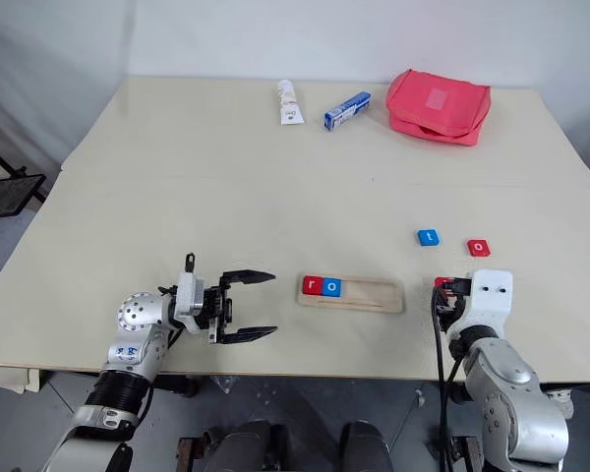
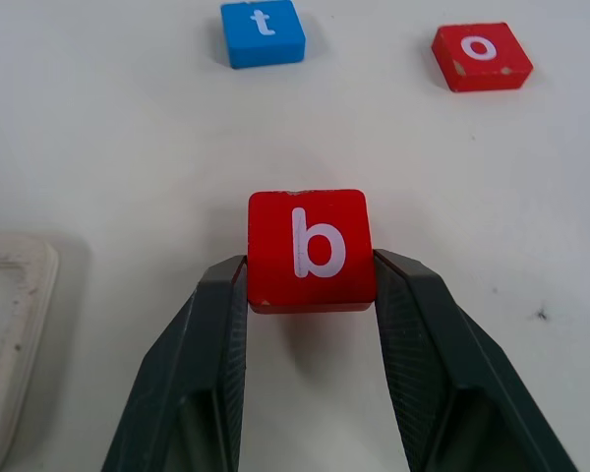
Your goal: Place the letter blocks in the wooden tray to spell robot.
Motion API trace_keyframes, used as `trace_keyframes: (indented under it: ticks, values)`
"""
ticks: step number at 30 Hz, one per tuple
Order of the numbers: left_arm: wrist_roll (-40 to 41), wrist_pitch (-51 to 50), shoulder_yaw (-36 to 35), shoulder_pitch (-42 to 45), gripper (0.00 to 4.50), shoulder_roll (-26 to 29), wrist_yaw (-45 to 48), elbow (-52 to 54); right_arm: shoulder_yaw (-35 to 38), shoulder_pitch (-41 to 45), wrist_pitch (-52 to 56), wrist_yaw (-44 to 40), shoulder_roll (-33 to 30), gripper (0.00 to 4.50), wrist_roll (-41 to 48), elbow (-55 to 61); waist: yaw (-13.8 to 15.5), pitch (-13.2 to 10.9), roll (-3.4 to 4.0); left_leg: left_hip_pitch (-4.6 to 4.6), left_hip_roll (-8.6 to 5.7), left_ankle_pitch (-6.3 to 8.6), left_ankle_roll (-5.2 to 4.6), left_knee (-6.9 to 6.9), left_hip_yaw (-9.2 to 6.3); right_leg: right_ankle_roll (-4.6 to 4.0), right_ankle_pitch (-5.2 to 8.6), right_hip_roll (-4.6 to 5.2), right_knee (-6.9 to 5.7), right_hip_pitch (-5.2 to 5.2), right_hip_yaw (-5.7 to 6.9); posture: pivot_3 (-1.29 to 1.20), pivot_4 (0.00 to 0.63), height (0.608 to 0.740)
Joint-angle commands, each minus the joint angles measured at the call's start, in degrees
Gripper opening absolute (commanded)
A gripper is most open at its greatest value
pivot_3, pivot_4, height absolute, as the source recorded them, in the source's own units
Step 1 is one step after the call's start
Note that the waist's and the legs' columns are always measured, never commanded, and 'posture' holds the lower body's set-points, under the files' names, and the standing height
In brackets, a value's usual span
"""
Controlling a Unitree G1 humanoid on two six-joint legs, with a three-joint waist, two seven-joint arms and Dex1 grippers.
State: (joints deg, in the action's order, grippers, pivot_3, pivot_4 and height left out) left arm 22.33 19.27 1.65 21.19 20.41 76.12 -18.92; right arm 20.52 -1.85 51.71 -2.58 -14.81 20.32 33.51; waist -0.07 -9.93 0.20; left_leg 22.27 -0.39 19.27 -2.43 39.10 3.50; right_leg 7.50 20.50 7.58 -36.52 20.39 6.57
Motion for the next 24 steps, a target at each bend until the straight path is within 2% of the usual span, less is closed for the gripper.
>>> trace_keyframes:
  ticks: [1, 5, 9, 10, 14, 16, 20, 24]
  values:
    - [0.1, 0.1, 0.1, -0.4, 4.50, 0.6, 0.0, 0.6, 1.1, -0.9, 0.0, 0.5, 0.6, 1.46, 0.5, 2.7, 0.0, 0.0, 0.00, 0.00, 0.00, 0.00, 0.00, 0.00, 0.00, 0.00, 0.00, 0.00, 0.00, 0.00, 0.00, 0.00, 0.150, 0.740]
    - [0.1, -0.6, -0.1, -0.4, 4.50, 1.5, 0.0, 0.5, 0.5, -2.9, 1.4, 1.5, 2.3, 1.46, 1.2, 6.0, 0.0, 0.0, 0.00, 0.00, 0.01, 0.00, 0.00, -0.01, -0.01, 0.00, 0.00, -0.01, 0.00, 0.00, 0.00, 0.00, 0.150, 0.740]
    - [0.6, -1.2, -0.6, -0.8, 4.50, 2.4, 0.2, 1.0, -0.4, -4.5, 2.0, 1.6, 3.2, 2.79, 1.2, 7.9, 0.0, 0.0, 0.00, 0.00, 0.00, 0.00, 0.00, -0.01, -0.01, 0.00, 0.00, -0.01, 0.01, 0.00, -0.01, 0.00, 0.150, 0.740]
    - [0.8, -1.3, -0.7, -1.0, 4.50, 2.7, 0.3, 1.3, -0.3, -4.7, 1.9, 1.6, 3.2, 3.24, 1.1, 8.3, 0.0, 0.0, 0.00, 0.00, 0.01, 0.00, 0.00, -0.02, -0.01, 0.00, 0.00, -0.01, 0.01, 0.00, -0.01, 0.00, 0.150, 0.740]
    - [1.5, -1.8, -1.3, -2.2, 4.50, 3.8, 0.6, 2.5, 0.6, -5.5, 1.7, -0.2, 1.5, 4.48, 1.5, 9.5, -0.1, 0.0, 0.01, -0.01, 0.01, 0.00, 0.00, -0.03, -0.01, 0.00, 0.00, -0.01, 0.01, 0.00, -0.03, 0.00, 0.150, 0.740]
    - [2.1, -2.2, -1.7, -2.9, 4.50, 4.4, 0.9, 3.2, 0.3, -6.7, 1.5, -4.6, -3.4, 4.48, 1.9, 10.0, 0.0, 0.0, 0.01, -0.01, 0.01, 0.00, 0.00, -0.03, -0.01, 0.00, 0.00, -0.01, 0.02, 0.00, -0.02, 0.00, 0.150, 0.740]
    - [3.1, -2.4, -3.1, -3.6, 4.50, 5.7, 1.4, 2.8, -1.3, -9.3, -1.2, -16.6, -17.9, 4.48, 1.5, 7.7, 0.0, 0.0, 0.00, -0.01, 0.00, 0.01, -0.03, -0.02, -0.02, 0.00, 0.00, -0.02, 0.10, -0.04, -0.11, 0.00, 0.150, 0.740]
    - [3.6, -2.7, -4.5, -3.9, 4.50, 6.7, 1.5, 2.1, -1.6, -9.2, -5.3, -25.5, -27.4, 4.48, 1.4, 3.4, 0.0, 0.0, 0.00, -0.05, 0.05, 0.01, -0.03, -0.02, 0.05, 0.00, 0.00, -0.05, 0.34, -0.18, -0.06, 0.00, 0.150, 0.740]
